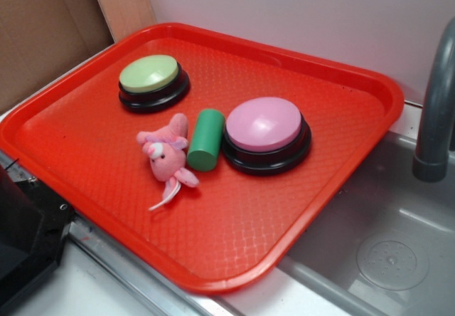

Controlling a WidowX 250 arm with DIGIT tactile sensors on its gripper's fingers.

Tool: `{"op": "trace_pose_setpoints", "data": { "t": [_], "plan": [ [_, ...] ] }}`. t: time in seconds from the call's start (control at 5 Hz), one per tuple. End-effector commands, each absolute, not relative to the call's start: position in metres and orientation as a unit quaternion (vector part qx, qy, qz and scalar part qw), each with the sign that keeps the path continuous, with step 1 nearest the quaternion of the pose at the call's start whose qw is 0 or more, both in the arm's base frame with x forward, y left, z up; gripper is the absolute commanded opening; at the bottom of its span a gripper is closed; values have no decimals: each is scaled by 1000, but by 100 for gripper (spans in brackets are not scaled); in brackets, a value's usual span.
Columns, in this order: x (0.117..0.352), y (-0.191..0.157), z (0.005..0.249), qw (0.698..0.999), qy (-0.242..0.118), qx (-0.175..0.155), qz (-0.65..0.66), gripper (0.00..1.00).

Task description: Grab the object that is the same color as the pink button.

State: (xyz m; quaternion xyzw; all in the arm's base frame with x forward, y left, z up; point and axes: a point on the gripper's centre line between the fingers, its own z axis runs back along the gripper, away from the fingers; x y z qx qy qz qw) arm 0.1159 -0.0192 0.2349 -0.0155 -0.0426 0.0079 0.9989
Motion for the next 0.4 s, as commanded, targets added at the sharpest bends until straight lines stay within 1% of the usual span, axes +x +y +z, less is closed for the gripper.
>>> {"op": "trace_pose_setpoints", "data": {
  "t": [0.0,0.2],
  "plan": [
    [116,-19,235,999,-43,-15,8,100],
    [140,-19,214,997,-42,-16,-56,100]
  ]
}}
